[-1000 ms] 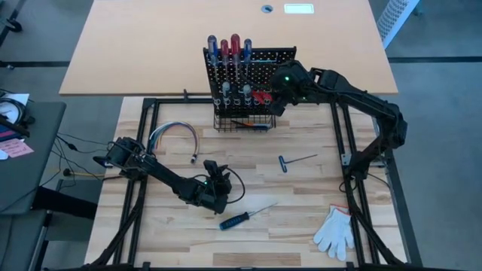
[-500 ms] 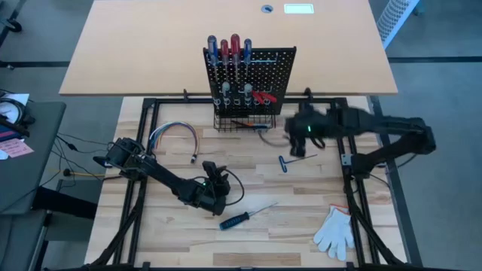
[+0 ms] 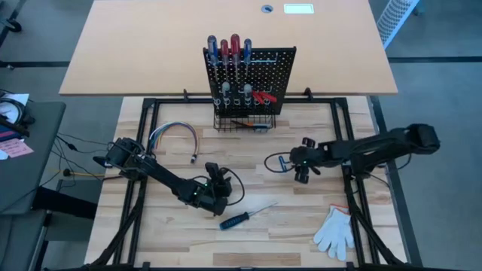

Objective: Hang tools onto peg board
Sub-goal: Hang the blue pick tool on the pegboard

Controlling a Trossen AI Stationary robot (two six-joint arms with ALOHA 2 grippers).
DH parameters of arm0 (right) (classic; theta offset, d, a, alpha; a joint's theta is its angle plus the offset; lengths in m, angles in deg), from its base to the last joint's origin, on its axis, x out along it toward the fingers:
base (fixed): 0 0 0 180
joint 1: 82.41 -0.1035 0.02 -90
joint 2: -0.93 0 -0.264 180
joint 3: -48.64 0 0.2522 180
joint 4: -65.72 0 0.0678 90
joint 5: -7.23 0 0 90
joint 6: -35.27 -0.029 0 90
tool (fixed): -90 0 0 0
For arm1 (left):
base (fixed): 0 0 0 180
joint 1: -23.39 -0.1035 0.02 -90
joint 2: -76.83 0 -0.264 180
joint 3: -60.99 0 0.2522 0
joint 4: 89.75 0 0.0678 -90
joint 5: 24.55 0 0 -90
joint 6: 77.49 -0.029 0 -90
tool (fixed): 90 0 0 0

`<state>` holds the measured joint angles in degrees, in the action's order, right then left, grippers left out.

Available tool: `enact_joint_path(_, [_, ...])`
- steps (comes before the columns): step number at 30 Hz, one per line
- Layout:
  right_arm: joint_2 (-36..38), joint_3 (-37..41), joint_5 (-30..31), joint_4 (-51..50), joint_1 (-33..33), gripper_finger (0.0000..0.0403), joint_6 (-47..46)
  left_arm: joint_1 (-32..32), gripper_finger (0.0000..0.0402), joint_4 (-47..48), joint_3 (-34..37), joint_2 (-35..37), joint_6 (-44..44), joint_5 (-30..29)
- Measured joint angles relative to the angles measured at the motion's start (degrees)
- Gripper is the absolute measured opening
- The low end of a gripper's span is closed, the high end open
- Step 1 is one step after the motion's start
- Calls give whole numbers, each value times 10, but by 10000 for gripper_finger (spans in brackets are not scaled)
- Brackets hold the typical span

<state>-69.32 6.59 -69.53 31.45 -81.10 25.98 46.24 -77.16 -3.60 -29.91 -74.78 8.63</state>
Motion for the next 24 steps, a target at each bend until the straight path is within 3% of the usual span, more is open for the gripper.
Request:
enact_joint_path(8, [-145,2,-10,113,13,119,12,0,164,-13,0,0,-3,25])
enact_joint_path(15, [-205,7,0,249,-9,13,-15,0,164,-13,0,0,2,25])
enact_joint_path(24, [-231,11,-65,467,-25,1,-38,4,164,-45,0,0,-5,23])
